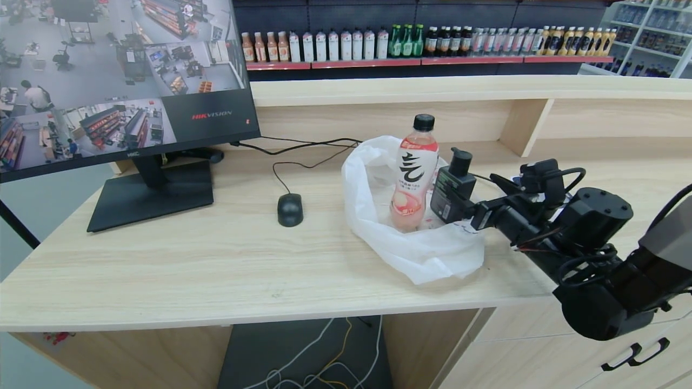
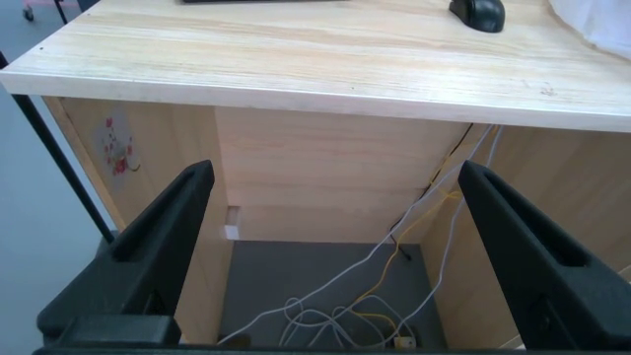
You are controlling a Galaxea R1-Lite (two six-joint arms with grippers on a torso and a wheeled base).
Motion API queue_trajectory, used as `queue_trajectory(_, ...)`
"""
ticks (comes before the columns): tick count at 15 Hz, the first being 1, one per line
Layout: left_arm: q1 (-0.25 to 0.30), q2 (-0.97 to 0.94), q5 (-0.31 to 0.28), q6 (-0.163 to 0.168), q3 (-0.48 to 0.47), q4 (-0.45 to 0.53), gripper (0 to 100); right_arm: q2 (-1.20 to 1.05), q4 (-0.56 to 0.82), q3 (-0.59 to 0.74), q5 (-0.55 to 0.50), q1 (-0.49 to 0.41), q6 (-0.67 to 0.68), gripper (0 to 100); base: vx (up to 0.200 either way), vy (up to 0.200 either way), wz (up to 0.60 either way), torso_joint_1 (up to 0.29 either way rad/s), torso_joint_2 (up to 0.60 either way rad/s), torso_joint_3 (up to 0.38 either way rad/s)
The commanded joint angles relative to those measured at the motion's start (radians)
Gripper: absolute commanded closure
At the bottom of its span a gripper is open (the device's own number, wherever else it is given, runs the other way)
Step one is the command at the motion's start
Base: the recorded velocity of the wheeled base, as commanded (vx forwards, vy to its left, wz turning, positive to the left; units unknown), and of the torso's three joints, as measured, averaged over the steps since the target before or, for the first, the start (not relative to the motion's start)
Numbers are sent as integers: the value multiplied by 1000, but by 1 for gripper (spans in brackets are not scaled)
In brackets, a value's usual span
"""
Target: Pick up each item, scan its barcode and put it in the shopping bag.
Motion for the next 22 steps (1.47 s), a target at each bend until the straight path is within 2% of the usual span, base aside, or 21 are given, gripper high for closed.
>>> queue_trajectory(1, 0, 0, 1, 0, 0, 0, 0, -116, -1, 88, 0, -1, 1, 0, 0, 0, 0, 0, 0, 0)
queue_trajectory(4, 0, 0, 1, 0, 0, 0, 0, -273, -1, 217, 0, 1, -1, 0, 0, 0, 0, 0, 0, 0)
queue_trajectory(8, 0, 0, 1, 0, 0, 0, 0, -633, -1, 580, 0, 2, -7, 0, 0, 0, 0, 0, 0, 0)
queue_trajectory(10, 0, 0, 1, 0, 0, 0, 0, -768, -1, 691, -10, 1, -8, 0, 0, 0, 0, 0, 0, 0)
queue_trajectory(12, 0, 0, 1, 0, 0, 0, 0, -822, -1, 691, -46, 1, -8, 0, 0, 0, 0, 0, 0, 0)
queue_trajectory(13, 0, 0, 1, 0, 0, 0, 0, -894, 101, 691, -102, 1, -11, 0, 0, 0, 0, 0, 0, 0)
queue_trajectory(15, 0, 0, 1, 0, 0, 0, 0, -1072, 371, 691, -122, 1, -19, 0, 0, 0, 0, 0, 0, 0)
queue_trajectory(18, 0, 0, 1, 1, 0, 0, 0, -1557, 1006, 686, -115, 7, -82, 0, 0, 0, 0, 0, 0, 0)
queue_trajectory(19, 0, 0, 1, 1, 0, 0, 0, -1641, 1115, 678, -112, 8, -82, 0, 0, 0, 0, 0, 0, 0)
queue_trajectory(20, 0, 0, 1, 0, 0, 0, 0, -1856, 1375, 652, -102, 11, -83, 0, 0, 0, 0, 0, 0, 0)
queue_trajectory(21, 0, 0, 1, 0, 0, 0, 0, -1937, 1471, 645, -102, 11, -83, 0, 0, 0, 0, 0, 0, 0)
queue_trajectory(22, 0, 0, 1, 0, 0, 0, 0, -1949, 1493, 663, -104, 10, -86, 0, 0, 0, 0, 0, 0, 0)
